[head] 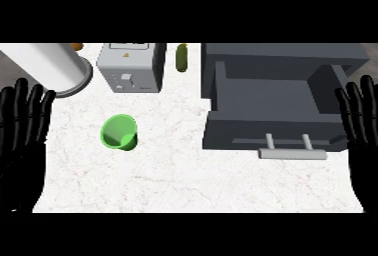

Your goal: Pick up the cup, place it into the drawer and close the drawer

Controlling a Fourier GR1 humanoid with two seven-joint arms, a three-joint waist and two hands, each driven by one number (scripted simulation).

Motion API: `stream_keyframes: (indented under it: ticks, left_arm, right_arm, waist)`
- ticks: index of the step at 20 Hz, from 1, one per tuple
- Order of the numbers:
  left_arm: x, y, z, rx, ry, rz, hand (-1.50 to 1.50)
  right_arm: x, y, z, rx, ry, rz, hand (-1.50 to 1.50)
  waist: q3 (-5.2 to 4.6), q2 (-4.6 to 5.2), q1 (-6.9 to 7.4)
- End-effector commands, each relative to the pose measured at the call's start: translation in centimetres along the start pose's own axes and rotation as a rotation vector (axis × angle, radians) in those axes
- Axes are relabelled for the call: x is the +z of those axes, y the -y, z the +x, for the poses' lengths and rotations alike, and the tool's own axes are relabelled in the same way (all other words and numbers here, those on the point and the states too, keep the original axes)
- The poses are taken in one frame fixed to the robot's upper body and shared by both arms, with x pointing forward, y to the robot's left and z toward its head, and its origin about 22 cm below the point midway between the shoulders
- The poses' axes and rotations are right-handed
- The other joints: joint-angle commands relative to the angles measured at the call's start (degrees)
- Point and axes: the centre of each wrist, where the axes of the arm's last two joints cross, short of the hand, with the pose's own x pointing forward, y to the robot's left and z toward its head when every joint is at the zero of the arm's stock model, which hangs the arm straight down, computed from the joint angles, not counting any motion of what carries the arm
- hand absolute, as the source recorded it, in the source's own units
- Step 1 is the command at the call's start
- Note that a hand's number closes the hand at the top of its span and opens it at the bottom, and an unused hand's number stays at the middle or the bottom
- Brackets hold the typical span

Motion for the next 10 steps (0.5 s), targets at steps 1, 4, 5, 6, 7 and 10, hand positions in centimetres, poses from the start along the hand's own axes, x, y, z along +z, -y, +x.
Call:
stream_keyframes:
  ticks: [1, 4, 5, 6, 7, 10]
  left_arm:
    - [0.6, 0.0, 0.4, 0.015, 0.018, 0.031, -1.50]
    - [-0.6, 2.1, -2.3, -0.031, 0.003, 0.056, -1.50]
    - [-2.9, 3.0, -1.6, -0.062, 0.001, 0.084, -1.50]
    - [-3.8, 2.3, -2.6, -0.076, -0.016, 0.097, -1.50]
    - [-1.2, 3.0, -3.1, 0.119, -0.132, 0.153, -1.50]
    - [-3.2, 4.5, -4.0, 0.120, -0.129, 0.167, -1.50]
  right_arm:
    - [-0.9, 0.2, 0.7, 0.025, 0.021, 0.024, -1.50]
    - [-2.3, -0.8, 0.5, -0.039, -0.034, 0.047, -1.50]
    - [-0.8, -0.6, 0.0, -0.053, -0.017, 0.042, -1.50]
    - [-0.1, -1.4, 0.5, -0.062, -0.036, 0.063, -1.50]
    - [0.7, -0.8, -0.6, -0.155, -0.112, 0.099, -1.50]
    - [0.2, -0.7, -0.7, -0.173, -0.115, 0.083, -1.50]
  waist:
    - [1.89, 1.37, -0.39]
    - [1.89, 1.54, -0.64]
    - [1.94, 1.51, -1.05]
    - [1.92, 1.51, -1.16]
    - [1.90, 1.58, -1.46]
    - [1.92, 1.50, -1.12]
